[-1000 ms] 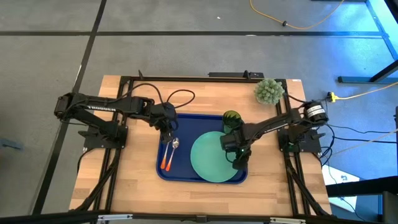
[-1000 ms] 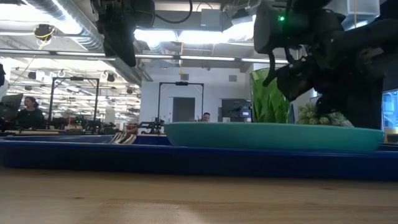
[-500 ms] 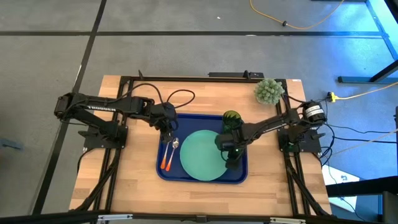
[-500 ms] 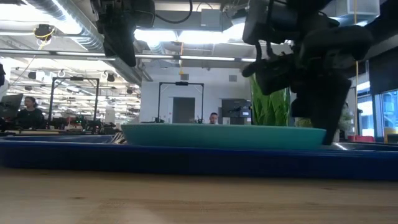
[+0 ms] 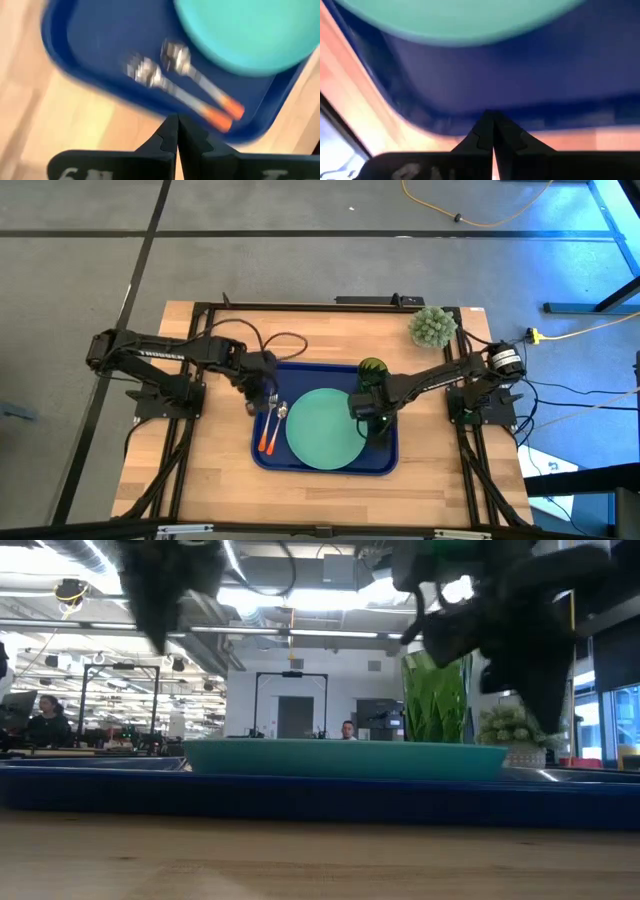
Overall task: Pick and place plate/cup/fork/spoon on tray
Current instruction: Adjust the blue tray
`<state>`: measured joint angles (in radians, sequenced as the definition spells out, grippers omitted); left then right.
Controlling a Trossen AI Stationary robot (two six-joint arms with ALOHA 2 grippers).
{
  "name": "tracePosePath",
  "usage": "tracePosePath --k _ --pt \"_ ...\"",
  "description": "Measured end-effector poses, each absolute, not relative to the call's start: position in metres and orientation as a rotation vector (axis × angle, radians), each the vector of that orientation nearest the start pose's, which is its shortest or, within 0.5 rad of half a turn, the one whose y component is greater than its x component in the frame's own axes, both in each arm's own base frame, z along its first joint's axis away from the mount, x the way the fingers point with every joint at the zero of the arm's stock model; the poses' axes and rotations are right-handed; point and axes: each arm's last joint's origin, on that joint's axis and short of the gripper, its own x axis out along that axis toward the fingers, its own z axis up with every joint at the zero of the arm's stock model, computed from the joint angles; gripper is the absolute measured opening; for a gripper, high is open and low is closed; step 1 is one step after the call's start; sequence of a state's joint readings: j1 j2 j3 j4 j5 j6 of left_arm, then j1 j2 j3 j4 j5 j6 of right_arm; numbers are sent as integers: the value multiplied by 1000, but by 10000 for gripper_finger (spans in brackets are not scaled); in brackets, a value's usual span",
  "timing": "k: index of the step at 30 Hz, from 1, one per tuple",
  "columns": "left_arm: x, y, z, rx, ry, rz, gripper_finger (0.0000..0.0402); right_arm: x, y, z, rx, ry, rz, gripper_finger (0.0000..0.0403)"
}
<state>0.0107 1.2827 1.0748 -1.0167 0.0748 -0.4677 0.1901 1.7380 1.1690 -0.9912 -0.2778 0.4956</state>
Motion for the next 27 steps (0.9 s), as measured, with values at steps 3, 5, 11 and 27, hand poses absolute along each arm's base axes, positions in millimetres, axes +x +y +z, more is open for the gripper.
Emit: tracePosePath --k 3,5,11,27 --pt "223 -9 260 -480 1298 229 0 291 70 188 455 1687 -55 1" --pt "219 -16 247 -500 1338 210 0 288 72 185 467 1700 -75 1" --pt "218 -32 207 -525 1289 150 0 285 70 176 512 1686 -193 2" --pt "206 -40 154 -562 1164 187 0 280 51 143 579 1597 -272 3"
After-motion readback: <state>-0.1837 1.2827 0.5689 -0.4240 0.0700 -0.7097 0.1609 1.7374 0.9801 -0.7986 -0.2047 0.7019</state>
